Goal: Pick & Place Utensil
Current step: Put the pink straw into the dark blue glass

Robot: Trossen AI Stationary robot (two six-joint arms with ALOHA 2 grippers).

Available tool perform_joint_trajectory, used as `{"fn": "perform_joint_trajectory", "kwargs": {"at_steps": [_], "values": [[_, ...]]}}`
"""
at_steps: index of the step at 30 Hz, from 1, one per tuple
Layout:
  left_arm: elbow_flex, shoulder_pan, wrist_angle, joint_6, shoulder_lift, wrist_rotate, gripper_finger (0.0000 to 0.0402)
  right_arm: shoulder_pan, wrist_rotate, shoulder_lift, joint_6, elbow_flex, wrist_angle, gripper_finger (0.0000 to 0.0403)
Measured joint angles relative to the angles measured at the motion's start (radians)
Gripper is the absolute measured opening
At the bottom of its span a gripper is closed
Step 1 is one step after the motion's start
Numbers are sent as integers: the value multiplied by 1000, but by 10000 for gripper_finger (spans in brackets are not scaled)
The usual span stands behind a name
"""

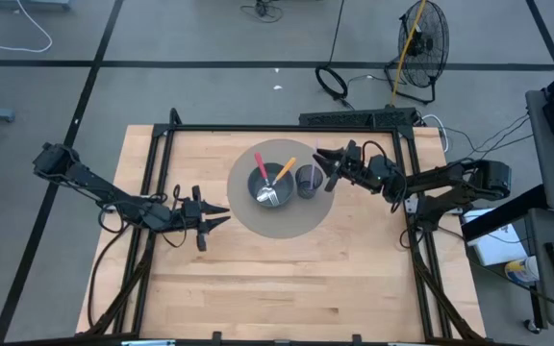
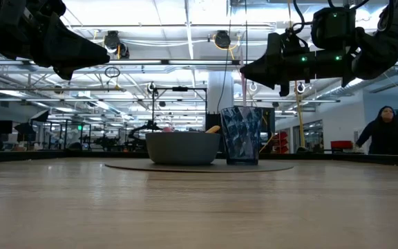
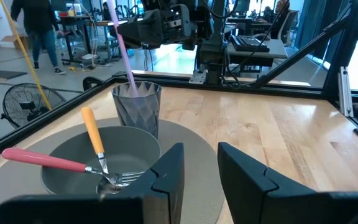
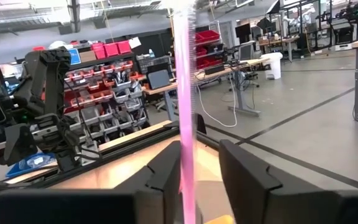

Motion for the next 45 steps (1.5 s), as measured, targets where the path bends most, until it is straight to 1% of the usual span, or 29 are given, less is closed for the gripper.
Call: {"fn": "perform_joint_trajectory", "kwargs": {"at_steps": [9, 15, 20, 28, 36, 43, 45], "values": [[0, 0, 0, -1, 0, 0, 104, 0, 16, 0, -28, 0, -1, 191], [0, 0, 0, -3, 0, 0, 104, -6, 27, 0, -36, 0, -8, 232], [0, 0, -9, -3, 0, 0, 104, -6, 26, 0, -36, 0, -9, 250], [0, 0, -16, -3, 0, 0, 104, -6, 21, -32, -36, 0, -19, 268], [0, 0, -17, -2, 0, 0, 104, -6, 22, -85, -28, 1, -194, 295], [0, 0, -16, -7, 0, 0, 104, -5, 18, -105, -33, 1, -223, 326], [0, 0, -16, -10, 0, 0, 104, -6, -5, -114, -43, 1, -247, 334]]}}
